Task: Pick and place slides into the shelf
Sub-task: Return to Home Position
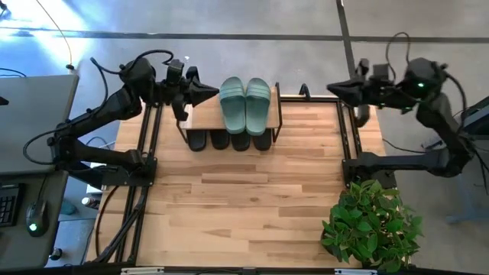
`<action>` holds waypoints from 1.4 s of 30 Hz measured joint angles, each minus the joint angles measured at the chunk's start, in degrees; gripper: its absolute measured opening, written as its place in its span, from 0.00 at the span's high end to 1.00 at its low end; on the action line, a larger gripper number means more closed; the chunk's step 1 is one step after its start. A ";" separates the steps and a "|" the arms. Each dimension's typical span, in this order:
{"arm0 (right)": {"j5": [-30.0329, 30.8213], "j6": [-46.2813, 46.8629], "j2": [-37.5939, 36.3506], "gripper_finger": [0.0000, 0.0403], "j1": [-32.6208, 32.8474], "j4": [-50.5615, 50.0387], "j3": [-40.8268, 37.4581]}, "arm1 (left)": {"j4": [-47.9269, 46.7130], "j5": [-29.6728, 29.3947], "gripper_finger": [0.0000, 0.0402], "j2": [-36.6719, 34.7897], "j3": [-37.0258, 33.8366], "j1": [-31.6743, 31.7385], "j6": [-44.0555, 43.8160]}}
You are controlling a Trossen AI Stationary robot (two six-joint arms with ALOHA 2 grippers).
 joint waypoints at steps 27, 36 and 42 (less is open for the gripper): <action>18.61 16.18 -32.16 1.00 16.41 33.02 -43.73 | -2.25 -36.49 1.00 -11.85 -11.07 -38.43 11.19; 15.30 13.20 -39.71 1.00 16.40 24.33 -43.74 | 3.46 -37.67 1.00 -19.92 -19.26 -38.79 11.96; 18.30 12.90 -49.16 1.00 16.40 20.13 -43.74 | 3.30 -20.72 1.00 -23.29 -19.53 -29.48 5.92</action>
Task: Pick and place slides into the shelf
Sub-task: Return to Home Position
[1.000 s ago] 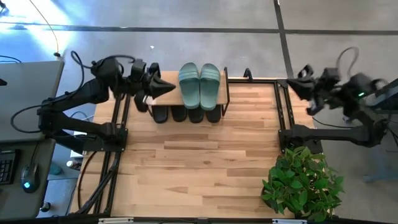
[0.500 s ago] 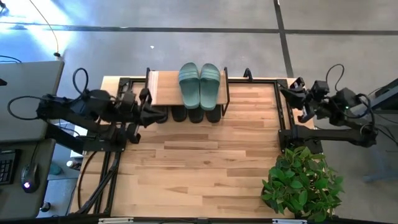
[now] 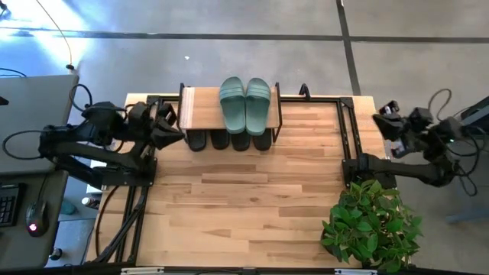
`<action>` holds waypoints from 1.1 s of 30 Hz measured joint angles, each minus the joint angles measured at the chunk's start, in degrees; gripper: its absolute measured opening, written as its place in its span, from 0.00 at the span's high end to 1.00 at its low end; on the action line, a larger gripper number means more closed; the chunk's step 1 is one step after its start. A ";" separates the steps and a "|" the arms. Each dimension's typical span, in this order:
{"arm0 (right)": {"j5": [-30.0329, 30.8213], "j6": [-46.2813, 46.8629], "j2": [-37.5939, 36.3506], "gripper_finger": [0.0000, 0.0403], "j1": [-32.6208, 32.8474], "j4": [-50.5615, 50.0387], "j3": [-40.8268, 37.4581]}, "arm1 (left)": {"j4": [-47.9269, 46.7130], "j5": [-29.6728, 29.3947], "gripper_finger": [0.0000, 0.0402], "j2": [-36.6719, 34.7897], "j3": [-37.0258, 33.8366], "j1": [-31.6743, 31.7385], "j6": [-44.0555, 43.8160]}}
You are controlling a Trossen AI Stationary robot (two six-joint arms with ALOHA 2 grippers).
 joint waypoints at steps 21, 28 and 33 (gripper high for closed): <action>-2.17 5.47 -2.55 1.00 -0.13 12.33 -10.30 | -6.45 1.09 1.00 -23.20 -11.68 12.22 0.86; -2.33 9.63 -2.55 1.00 -0.13 20.84 -18.11 | -6.19 -0.77 1.00 -32.17 -17.86 12.22 -0.35; -2.38 11.77 -2.55 1.00 -0.13 22.95 -20.77 | -6.29 -2.26 1.00 -37.17 -21.02 12.22 -0.96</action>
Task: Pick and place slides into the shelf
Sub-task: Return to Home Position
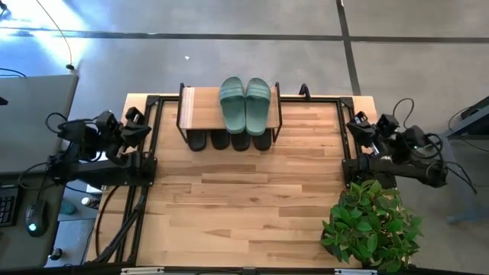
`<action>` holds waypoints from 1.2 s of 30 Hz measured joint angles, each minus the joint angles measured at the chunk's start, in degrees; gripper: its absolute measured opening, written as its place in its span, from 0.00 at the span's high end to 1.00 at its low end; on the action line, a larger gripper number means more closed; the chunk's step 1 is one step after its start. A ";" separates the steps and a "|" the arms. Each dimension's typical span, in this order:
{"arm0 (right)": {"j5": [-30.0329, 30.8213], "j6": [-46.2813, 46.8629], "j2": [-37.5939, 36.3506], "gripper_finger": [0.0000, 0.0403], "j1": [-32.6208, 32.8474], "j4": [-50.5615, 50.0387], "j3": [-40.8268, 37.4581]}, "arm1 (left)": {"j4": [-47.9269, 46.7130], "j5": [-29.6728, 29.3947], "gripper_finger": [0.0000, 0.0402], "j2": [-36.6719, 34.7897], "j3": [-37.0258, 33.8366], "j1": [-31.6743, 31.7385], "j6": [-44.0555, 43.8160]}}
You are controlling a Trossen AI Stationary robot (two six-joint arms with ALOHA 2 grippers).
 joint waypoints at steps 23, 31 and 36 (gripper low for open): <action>0.00 3.75 0.09 1.00 0.00 -0.98 -0.67 | 16.02 -0.85 1.00 -2.59 -16.99 0.00 -3.11; 0.88 3.78 0.09 1.00 0.00 -0.95 -0.67 | 23.71 -2.45 1.00 -2.59 -24.72 0.00 -4.85; 1.99 3.76 0.53 1.00 0.02 5.93 -3.90 | 24.30 -2.86 1.00 -2.59 -26.08 0.00 -5.04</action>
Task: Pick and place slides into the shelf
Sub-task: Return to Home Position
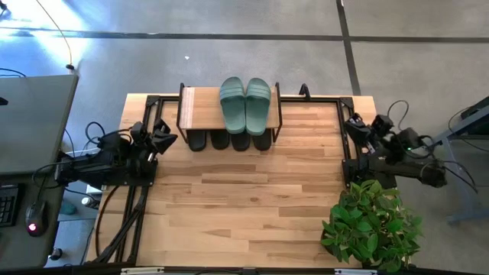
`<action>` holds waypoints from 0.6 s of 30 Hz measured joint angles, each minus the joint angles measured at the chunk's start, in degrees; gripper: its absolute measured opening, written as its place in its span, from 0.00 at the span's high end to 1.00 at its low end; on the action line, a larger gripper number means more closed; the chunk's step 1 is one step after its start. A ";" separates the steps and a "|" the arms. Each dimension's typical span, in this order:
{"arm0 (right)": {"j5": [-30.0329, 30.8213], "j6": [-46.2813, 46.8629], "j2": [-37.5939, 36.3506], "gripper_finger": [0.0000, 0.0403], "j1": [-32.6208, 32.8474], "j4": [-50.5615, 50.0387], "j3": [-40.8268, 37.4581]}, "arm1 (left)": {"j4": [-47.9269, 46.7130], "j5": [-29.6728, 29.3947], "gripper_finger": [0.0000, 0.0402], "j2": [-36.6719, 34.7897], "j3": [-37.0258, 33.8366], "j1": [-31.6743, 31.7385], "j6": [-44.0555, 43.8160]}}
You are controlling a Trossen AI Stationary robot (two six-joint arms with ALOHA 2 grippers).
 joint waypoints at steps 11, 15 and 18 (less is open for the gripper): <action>1.08 2.81 0.26 1.00 0.00 16.57 -13.14 | -0.44 -1.16 1.00 0.00 -0.14 0.00 -0.73; 1.09 4.67 0.24 1.00 0.00 17.47 -15.96 | -1.99 -1.14 1.00 0.02 -0.12 0.00 -1.69; 1.12 5.09 0.24 1.00 0.00 17.52 -17.78 | -5.01 -1.24 1.00 0.02 -0.14 -0.01 -1.69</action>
